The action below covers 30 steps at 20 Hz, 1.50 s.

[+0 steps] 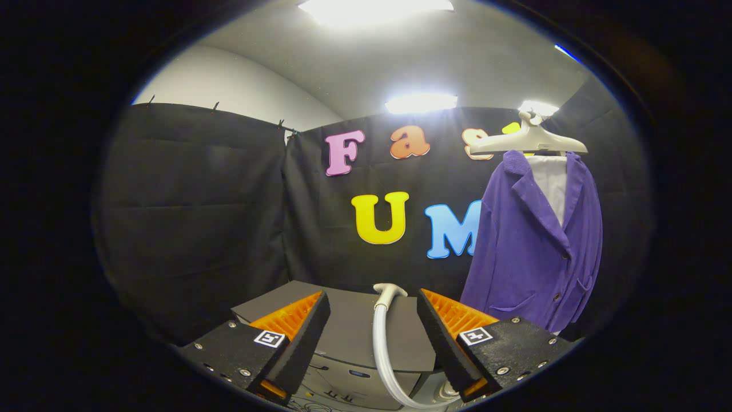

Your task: Iron the clothes twice with a garment steamer, once on the left side and once on the right side.

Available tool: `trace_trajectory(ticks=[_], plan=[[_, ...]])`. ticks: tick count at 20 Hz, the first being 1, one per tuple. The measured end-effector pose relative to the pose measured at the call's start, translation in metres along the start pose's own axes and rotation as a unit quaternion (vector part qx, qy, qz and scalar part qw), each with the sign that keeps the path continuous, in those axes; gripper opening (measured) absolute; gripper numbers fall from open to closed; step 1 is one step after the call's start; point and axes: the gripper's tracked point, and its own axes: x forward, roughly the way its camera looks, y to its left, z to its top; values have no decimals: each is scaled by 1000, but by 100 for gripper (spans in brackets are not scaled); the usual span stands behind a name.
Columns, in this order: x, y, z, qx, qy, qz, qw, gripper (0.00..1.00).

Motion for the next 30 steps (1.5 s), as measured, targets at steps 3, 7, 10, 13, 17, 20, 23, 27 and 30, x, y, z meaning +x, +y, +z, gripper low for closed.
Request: trace_trajectory(ticks=[3,7,10,13,17,20,23,27,30], plan=[[39,-4,-8,0,45,10,999,94],[86,-4,-10,22,85,28,996,95],[116,-4,-11,57,111,41,991,94],[146,-8,-24,91,161,44,982,94],[186,-21,-34,107,191,36,975,94],[212,-28,-52,125,224,32,966,95],[235,-30,-73,144,265,38,953,96],[258,-38,-100,143,306,35,941,96],[270,-41,-116,169,329,37,928,95]])
